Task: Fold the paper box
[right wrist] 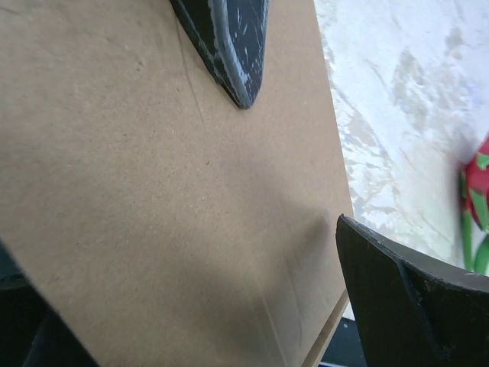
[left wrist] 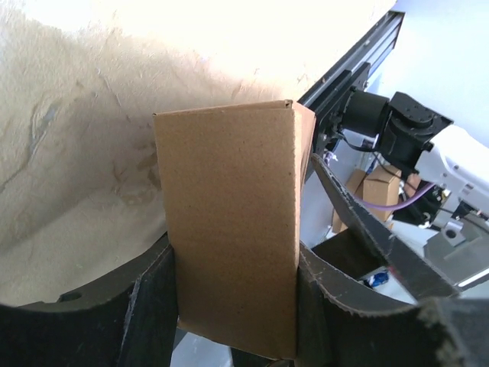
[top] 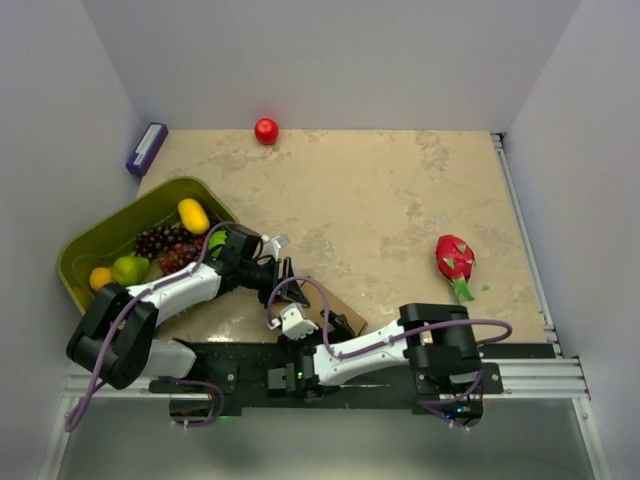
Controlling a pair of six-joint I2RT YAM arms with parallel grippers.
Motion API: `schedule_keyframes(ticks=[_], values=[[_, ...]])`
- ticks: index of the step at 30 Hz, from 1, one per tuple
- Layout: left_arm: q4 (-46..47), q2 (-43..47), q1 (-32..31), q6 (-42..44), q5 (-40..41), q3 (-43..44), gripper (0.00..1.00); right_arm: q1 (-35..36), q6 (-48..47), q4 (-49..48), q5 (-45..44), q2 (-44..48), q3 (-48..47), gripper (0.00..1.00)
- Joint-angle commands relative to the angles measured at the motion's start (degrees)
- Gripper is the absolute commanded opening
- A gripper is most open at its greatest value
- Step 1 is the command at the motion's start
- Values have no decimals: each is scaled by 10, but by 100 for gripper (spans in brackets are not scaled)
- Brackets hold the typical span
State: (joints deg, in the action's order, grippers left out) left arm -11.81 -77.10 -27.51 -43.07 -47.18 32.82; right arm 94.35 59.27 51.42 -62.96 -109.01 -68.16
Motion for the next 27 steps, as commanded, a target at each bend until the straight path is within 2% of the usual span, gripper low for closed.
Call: schedule_keyframes(ticks=[1, 3, 5, 6, 9, 10, 11, 12, 15, 17, 21, 27], values=[[-8, 21, 8, -61, -56, -14, 1, 5, 133, 141, -77, -42, -37, 95], [-7, 20, 7, -59, -56, -9, 2, 8, 138, 157, -76, -45, -40, 86], [-6, 20, 7, -54, -55, 6, 7, 11, 139, 157, -73, -36, -36, 72], [-9, 20, 7, -42, -49, 15, 9, 12, 133, 153, -66, -22, -28, 68], [-31, 19, 7, -10, -28, 62, 29, 12, 68, 88, -39, 32, 9, 58], [-33, 18, 8, -5, -27, 84, 43, 12, 21, 64, -28, 48, 21, 57], [-34, 17, 8, 1, -26, 96, 50, 12, 1, 20, -17, 65, 34, 54], [-39, 12, 10, 19, -20, 111, 64, 12, -39, -2, 7, 100, 55, 54], [-49, 5, 14, 43, -9, 166, 79, 12, -74, -46, 41, 148, 90, 51], [-52, 3, 18, 55, -2, 197, 83, 13, -78, -54, 72, 197, 103, 50], [-54, 22, 25, 97, 62, 226, 93, 12, -106, -91, 135, 299, 157, 46], [-8, 54, 28, 123, 104, 226, 95, -6, -154, -108, 209, 412, 182, 44]])
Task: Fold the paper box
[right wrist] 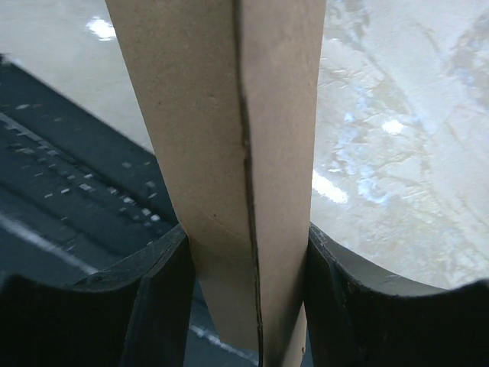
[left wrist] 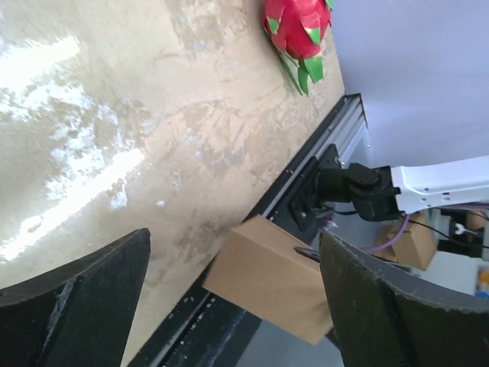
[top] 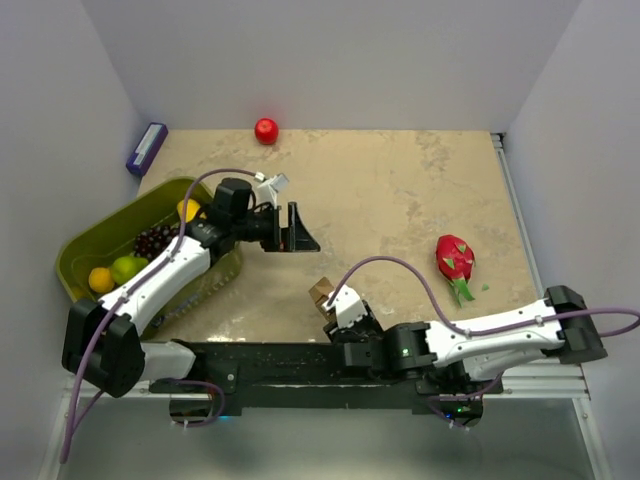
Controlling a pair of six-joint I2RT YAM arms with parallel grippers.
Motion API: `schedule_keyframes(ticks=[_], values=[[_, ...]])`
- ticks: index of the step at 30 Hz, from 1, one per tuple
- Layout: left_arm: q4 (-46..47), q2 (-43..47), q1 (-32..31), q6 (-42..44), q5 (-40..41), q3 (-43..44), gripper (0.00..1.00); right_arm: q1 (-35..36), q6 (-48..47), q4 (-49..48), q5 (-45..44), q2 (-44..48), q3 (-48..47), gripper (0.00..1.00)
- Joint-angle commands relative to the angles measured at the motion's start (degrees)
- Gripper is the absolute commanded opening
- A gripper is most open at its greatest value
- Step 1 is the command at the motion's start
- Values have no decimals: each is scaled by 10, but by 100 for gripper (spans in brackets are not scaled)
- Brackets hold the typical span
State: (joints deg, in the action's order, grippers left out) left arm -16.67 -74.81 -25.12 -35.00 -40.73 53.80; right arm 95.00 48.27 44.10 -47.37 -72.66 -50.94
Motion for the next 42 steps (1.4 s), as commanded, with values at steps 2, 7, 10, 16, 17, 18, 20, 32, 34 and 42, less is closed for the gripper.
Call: schedule_keyframes(ticks=[2, 7, 10, 16, 17, 18, 20, 32, 34, 42], values=[[31, 38, 5, 64, 65, 30, 95, -45, -62, -46, 97, 82, 25, 44], [18, 88, 4, 159, 136, 45, 93, -132, -152, -107, 213, 150, 59, 44], [70, 141, 4, 175, 140, -3, 93, -183, -201, -118, 278, 172, 59, 44], [94, 210, -1, 236, 68, -90, 92, -247, -261, -147, 404, 148, 50, 43], [90, 217, -4, 243, 50, -98, 91, -253, -267, -149, 419, 141, 45, 43], [91, 223, -8, 257, 48, -116, 91, -255, -278, -150, 431, 135, 42, 43], [95, 239, -26, 277, 45, -128, 90, -265, -291, -146, 457, 118, 30, 43], [79, 234, -111, 333, 33, -140, 87, -320, -327, -148, 541, 71, 8, 42], [87, 233, -115, 332, 30, -144, 87, -324, -330, -154, 555, 64, 7, 42], [95, 224, -136, 330, 71, -146, 71, -334, -348, -152, 570, 36, -7, 41]])
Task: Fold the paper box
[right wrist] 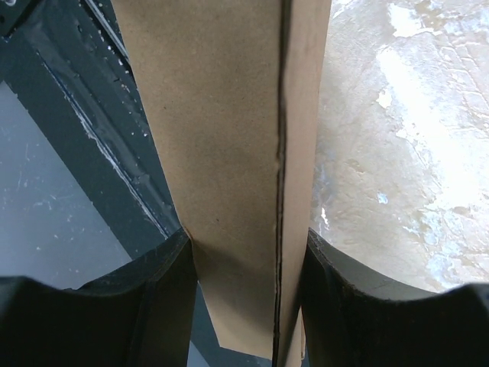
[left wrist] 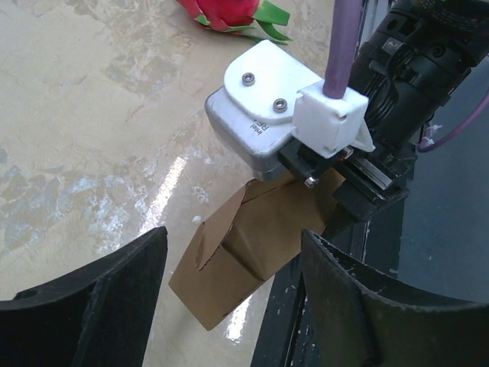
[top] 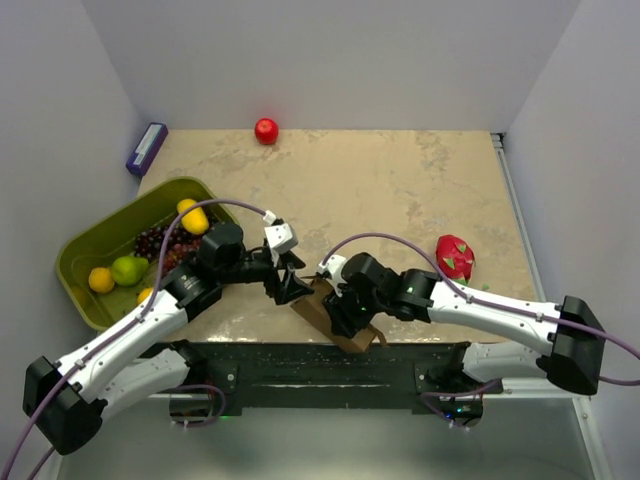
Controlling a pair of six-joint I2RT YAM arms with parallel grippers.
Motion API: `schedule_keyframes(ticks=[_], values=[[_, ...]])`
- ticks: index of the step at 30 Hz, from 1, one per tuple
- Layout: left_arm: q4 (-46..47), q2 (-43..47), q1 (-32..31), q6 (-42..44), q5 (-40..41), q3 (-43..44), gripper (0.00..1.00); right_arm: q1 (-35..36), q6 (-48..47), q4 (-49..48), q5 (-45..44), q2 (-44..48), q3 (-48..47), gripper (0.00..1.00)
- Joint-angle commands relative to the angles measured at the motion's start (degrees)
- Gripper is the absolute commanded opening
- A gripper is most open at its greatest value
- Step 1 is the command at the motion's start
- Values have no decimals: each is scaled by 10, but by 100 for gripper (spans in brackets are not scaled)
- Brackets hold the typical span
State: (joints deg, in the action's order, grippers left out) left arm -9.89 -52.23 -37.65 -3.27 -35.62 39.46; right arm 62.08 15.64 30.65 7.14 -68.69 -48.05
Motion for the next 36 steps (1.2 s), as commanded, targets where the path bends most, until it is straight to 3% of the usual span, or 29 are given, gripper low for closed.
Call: schedule_keyframes(ticks=[1, 6, 9, 10, 16, 19, 26, 36], values=[[24, -6, -14, 13, 29, -2, 68, -6, -24, -17, 25, -7, -38, 41], [18, -20, -35, 15, 52, 0, 52, -13, -35, -11, 22, -22, -48, 41], [9, -34, -45, 11, 81, 4, 36, -16, -43, 1, 10, -35, -55, 41], [8, -40, -49, -1, 107, 6, 26, -19, -44, 4, 3, -40, -61, 42], [9, -65, -87, -83, 238, 3, 10, -27, -58, 15, -36, -72, -73, 45], [4, -78, -107, -113, 307, 6, 8, -29, -66, 12, -46, -84, -77, 46], [108, -86, -165, -162, 374, -59, 10, -41, -79, 4, -49, -99, -76, 48], [152, -119, -220, -185, 484, -100, 9, -45, -62, -15, -88, -95, -62, 60]])
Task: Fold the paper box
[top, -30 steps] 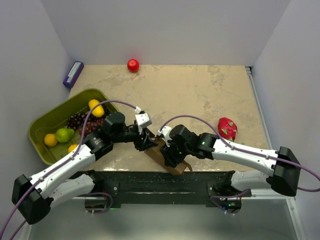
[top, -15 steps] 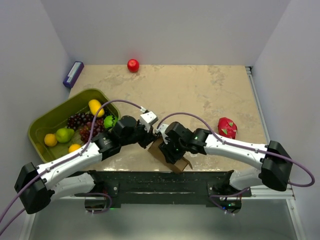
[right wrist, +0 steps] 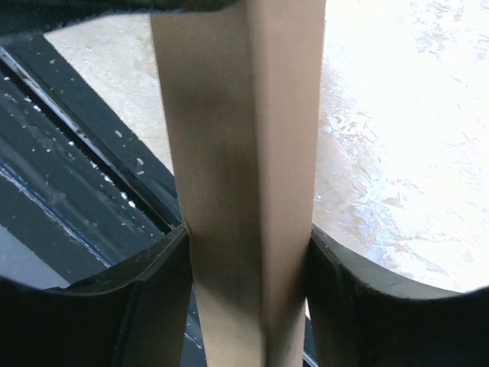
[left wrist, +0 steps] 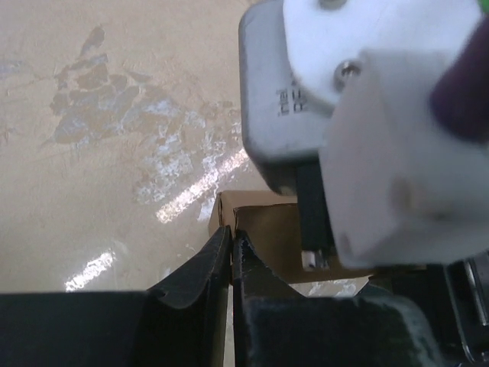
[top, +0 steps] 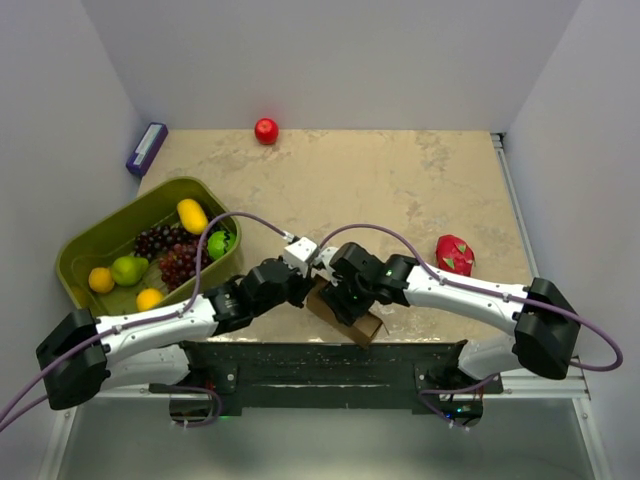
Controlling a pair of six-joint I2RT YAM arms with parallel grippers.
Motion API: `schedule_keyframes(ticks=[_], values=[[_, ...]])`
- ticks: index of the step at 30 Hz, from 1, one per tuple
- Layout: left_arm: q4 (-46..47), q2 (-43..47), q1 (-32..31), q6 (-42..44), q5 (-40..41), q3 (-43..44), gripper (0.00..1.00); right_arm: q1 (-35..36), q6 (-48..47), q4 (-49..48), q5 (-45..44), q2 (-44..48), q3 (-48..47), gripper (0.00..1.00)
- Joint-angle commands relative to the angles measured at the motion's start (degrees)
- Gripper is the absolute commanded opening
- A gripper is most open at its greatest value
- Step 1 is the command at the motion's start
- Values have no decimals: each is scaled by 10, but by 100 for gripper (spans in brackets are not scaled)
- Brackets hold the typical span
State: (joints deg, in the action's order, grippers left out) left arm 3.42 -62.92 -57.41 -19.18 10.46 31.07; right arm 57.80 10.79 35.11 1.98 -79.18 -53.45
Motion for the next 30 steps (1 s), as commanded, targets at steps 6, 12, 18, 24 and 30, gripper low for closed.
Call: schedule_keyframes(ticks=[6, 12, 18, 24, 30], values=[[16, -29, -35, -54, 27, -4, 9, -2, 1, -59, -55, 4, -7, 51], [-3, -16, -37, -104, 20, 17, 7, -2, -2, -68, -51, 5, -5, 39], [-32, 16, -37, -114, 12, 40, 7, -2, -33, -77, -37, 0, -12, 34], [-84, 15, -37, -109, -3, 71, 5, -2, -63, -81, -35, -13, -20, 34], [-79, 18, -36, -104, 2, 55, 2, -2, -89, -90, -55, -24, -22, 32]])
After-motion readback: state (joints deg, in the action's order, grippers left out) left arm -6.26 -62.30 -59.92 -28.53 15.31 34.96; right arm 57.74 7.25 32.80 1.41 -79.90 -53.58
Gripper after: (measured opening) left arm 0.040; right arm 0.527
